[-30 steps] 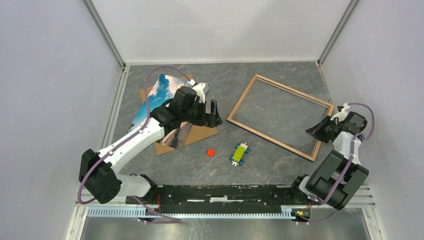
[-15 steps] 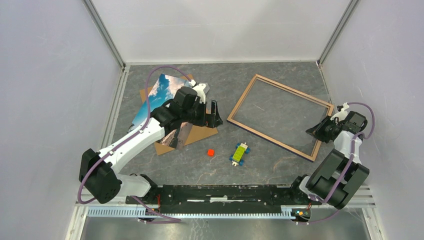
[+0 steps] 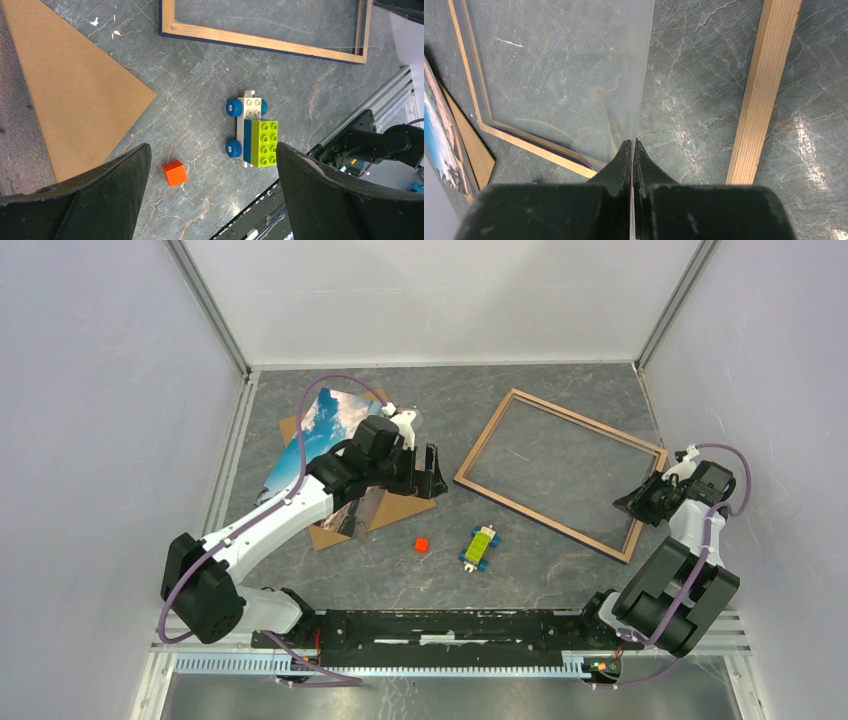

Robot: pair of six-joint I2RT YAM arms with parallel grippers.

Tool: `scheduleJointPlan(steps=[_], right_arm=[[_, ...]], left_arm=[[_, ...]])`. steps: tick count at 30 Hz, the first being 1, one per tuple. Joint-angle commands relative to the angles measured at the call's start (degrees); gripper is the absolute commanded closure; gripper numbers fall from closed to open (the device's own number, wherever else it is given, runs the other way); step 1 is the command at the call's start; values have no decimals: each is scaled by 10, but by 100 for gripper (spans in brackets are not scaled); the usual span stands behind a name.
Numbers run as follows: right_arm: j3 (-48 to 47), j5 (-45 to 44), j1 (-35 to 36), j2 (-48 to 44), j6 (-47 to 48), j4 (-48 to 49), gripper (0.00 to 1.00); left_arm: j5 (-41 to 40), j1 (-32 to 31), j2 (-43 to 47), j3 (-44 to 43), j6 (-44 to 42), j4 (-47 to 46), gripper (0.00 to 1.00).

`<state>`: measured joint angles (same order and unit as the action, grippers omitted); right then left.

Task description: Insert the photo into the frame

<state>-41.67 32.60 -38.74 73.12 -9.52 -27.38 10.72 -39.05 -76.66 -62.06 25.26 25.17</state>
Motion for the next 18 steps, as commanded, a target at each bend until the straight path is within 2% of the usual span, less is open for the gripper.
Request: scheduleJointPlan(steps=[1,18], right_arm=[[-18,-17,0,-11,21,-10,100],[-16,-1,18,-1,25,9,100]], left_arm=[[8,-5,0,2,-16,-23,0],[6,-8,-1,1,-19,-21,0]])
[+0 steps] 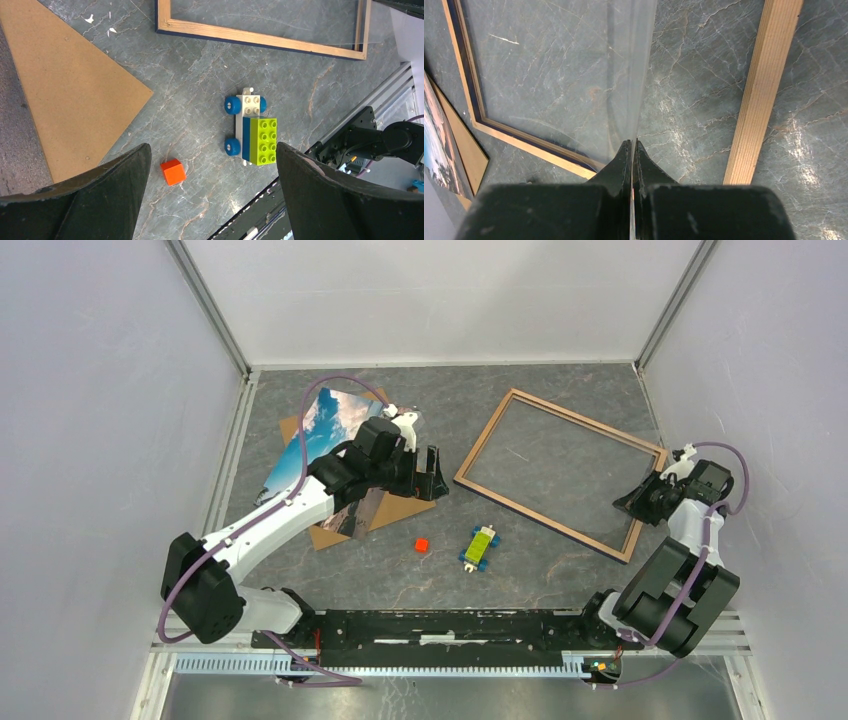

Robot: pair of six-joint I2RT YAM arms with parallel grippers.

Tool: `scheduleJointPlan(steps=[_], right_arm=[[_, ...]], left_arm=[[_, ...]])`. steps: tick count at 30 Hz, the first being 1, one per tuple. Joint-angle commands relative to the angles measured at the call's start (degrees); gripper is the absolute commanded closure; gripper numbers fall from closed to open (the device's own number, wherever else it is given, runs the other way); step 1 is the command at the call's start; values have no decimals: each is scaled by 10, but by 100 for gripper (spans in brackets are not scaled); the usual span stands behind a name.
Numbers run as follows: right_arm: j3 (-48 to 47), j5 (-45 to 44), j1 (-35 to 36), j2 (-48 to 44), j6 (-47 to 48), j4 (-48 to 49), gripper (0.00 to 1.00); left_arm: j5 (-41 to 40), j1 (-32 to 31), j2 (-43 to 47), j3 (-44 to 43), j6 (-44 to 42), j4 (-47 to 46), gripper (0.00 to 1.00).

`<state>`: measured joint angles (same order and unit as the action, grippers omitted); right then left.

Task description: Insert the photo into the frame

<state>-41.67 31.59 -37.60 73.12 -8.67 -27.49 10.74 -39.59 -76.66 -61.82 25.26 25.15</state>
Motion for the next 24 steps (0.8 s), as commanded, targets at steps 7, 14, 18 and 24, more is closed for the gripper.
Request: scheduleJointPlan(steps=[7,14,18,24], right_arm=[[-15,12,7,-5,14,23,93],[-24,-10,8,-13,12,16,57],[-30,-40,8,-23,15,4,35],[-48,-98,9,-34,20,-21,21]], left_arm=[[5,-2,-4,-3,-21,-19,0],[3,-2,-3,-5,-21,-17,0],[1,-2,-2,-5,-21,-17,0],[2,-2,-2,-4,-20,-17,0]])
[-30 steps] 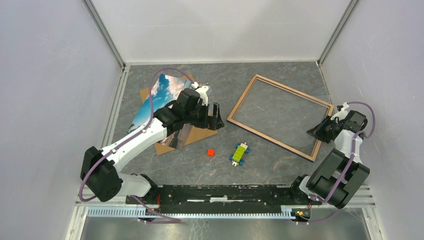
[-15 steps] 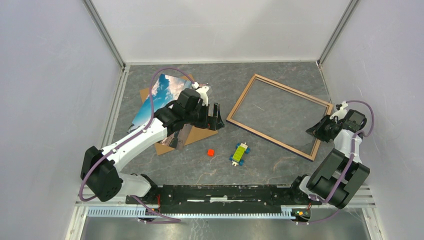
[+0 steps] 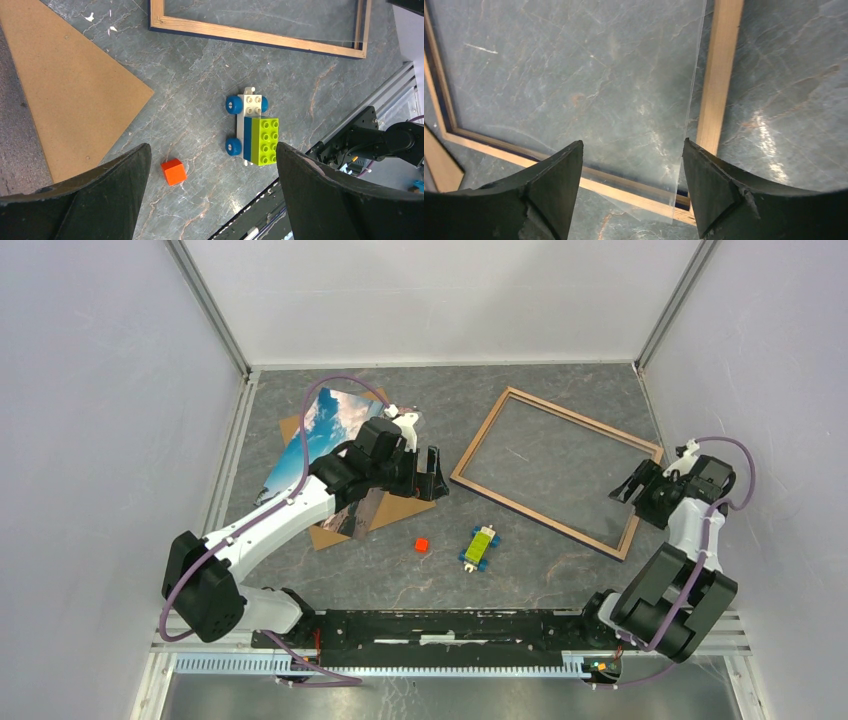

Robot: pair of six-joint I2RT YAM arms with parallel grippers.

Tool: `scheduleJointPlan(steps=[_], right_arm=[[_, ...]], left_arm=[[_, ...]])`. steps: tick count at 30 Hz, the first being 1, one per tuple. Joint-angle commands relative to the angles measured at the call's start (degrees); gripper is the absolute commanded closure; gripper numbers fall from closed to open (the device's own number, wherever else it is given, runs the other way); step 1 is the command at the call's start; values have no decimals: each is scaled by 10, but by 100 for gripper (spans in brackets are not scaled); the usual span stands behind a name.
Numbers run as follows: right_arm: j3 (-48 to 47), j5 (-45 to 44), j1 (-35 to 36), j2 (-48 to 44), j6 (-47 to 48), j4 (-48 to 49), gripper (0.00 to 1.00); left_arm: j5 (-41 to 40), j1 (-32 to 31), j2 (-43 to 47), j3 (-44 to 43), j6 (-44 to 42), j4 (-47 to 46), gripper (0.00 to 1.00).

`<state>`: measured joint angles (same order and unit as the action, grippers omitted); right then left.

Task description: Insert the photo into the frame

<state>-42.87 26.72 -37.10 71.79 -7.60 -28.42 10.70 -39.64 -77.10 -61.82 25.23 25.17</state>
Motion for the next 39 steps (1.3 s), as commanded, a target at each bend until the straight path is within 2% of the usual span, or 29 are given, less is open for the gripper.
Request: scheduleJointPlan(steps=[1,6,10,18,22,25,31,34,37,39], right_arm=[[-39,-64,4,-23,9,-18,20],[-47,-134,18,-48,6,-32,11],[-55,-211,54,-62,3,-42,10],[-78,-292,197,-71,7,-29,10],[-67,-269,267,-64,5,11,10],[-36,-221,331,-61,-16,69,9],[-25,-188,499,1,-83,190,9],[-57,-153,570,74,-116,264,10],[-145,-111,620,172,-124,292,12],[-202,-80,640,234,-145,317,15]], left_arm=[[1,-2,3,-4,-20,-17,0],[-5,-1,5,-3,-22,-17,0],[-19,-2,5,-2,-26,-17,0],[-89,-1,0,1,-39,-12,0],[-150,-1,9,9,-54,-16,0],[-196,-1,15,17,-56,-18,0],[-276,3,14,-14,19,51,0],[-326,6,20,-21,52,91,0],[-406,19,23,-22,43,123,0],[-422,45,26,-22,52,152,0]])
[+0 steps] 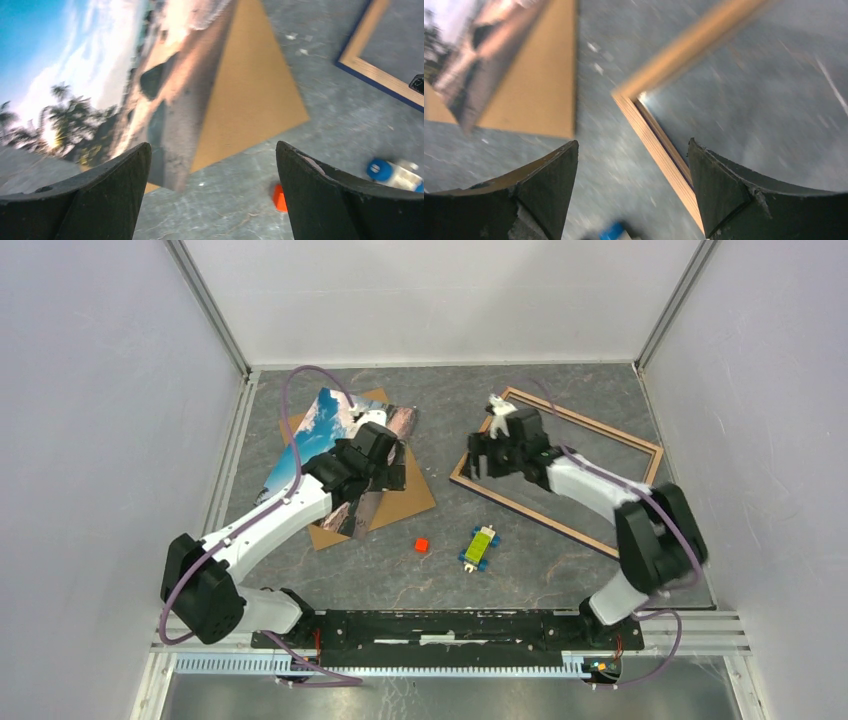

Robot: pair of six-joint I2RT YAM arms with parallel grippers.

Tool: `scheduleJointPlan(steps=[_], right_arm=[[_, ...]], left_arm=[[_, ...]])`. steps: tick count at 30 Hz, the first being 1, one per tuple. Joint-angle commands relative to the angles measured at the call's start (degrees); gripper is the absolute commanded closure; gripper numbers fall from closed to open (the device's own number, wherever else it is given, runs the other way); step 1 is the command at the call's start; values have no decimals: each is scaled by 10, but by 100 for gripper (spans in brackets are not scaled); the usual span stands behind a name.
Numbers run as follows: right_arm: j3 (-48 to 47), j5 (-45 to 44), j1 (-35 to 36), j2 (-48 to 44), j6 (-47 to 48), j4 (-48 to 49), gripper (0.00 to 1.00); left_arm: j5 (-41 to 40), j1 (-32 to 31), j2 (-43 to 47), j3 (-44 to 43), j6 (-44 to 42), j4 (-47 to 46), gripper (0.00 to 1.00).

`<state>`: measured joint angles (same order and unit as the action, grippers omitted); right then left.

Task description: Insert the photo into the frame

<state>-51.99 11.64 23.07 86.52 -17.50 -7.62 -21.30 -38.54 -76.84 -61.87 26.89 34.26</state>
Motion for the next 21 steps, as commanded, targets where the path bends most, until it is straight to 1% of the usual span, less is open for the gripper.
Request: scheduleJointPlan(steps=[1,3,4,6,8,10,13,18,20,21], right_arm=[[-134,78,45,108,-60,125,15],[-167,91,53,152,-95,173,16],[-180,90,53,177,-126,201,17],[-227,69,52,227,-177,234,17],[-285,58,53,284,-211,258,17],[-348,66,52,342,-241,279,18],[-422,59,50,407,-252,271,19],[-473,56,34,476,-277,284,19],[-489,62,27,508,-303,299,21],[-506,69,26,524,-305,298,24]], left_arm=[[-88,55,28,-19,44,71,0],[-36,97,44,-1,71,76,0],[3,117,51,12,84,66,0],[68,156,57,37,102,52,0],[110,182,52,48,112,52,0],[125,196,41,49,110,52,0],[131,203,18,38,83,51,0],[152,204,-18,-8,14,46,0],[169,204,-28,-22,-1,37,0],[179,203,-31,-25,-8,31,0]])
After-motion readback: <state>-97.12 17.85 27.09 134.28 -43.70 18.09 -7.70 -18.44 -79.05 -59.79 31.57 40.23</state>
